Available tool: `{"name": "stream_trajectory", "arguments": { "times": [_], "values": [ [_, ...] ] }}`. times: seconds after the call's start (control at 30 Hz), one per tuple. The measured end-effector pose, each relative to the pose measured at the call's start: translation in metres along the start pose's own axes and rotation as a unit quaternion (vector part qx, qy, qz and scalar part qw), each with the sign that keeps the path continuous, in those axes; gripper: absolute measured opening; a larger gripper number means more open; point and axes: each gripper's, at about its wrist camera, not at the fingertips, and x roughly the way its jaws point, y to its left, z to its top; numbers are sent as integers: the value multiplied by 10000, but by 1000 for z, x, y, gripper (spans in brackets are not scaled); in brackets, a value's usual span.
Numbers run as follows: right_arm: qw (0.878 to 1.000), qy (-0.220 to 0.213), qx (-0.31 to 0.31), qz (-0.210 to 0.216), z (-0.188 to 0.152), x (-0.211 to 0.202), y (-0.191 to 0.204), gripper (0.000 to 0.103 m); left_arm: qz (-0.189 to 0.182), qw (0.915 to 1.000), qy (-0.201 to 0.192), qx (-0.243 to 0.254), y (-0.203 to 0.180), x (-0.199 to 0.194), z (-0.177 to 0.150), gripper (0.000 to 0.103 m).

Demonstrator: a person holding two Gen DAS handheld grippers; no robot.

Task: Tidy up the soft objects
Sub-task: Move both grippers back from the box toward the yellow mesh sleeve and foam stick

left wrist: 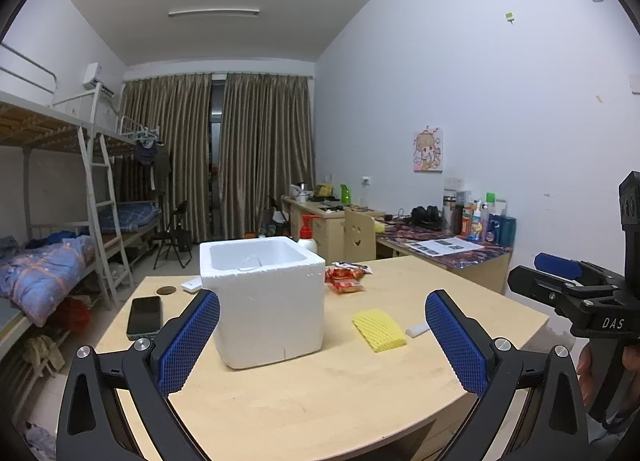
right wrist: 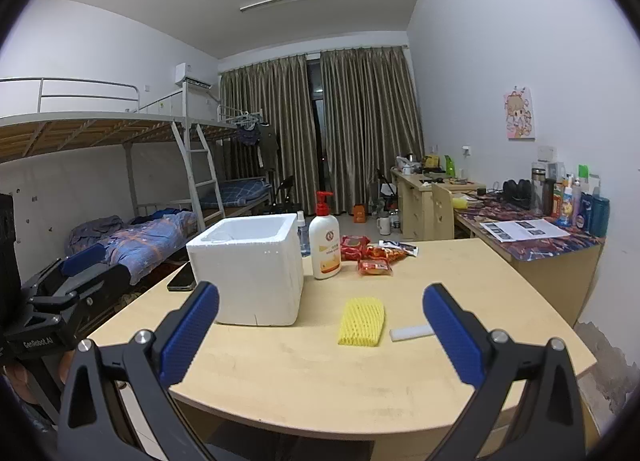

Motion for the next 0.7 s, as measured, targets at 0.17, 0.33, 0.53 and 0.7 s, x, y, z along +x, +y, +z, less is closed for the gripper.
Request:
{"name": "stream_trajectory", "arguments": {
  "times": [0.17,0.33,0.53,0.7],
  "values": [
    [10000,53,53,-64,-7,-3,-4,103,-39,10000,51,8,-6,2,-8,103],
    [9998,91,126,-160,-13,-1,-12,103,-81,9999,78,-30,-8,12,-15,103],
    [9992,187,201,-280,-24,7,-21,103,-239,9994,230,-72,-14,34,-28,103],
    [9982,337,309,-400,-34,17,-33,103,-401,9981,462,-78,-21,57,-37,103]
  ]
}}
